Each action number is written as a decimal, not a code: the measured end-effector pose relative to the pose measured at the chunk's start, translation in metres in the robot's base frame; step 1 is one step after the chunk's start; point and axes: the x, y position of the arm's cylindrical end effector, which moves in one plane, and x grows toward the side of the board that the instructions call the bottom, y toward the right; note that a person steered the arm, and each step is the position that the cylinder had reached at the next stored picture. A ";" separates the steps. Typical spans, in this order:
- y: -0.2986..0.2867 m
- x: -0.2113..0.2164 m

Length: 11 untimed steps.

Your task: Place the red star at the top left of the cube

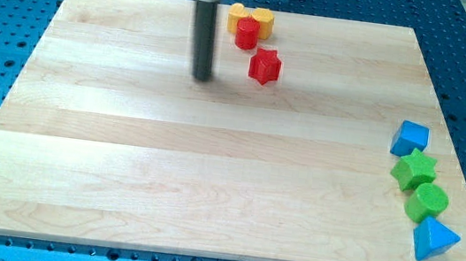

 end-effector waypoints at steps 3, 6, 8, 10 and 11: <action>0.181 -0.011; 0.143 0.028; 0.248 0.029; 0.247 0.051; 0.250 0.052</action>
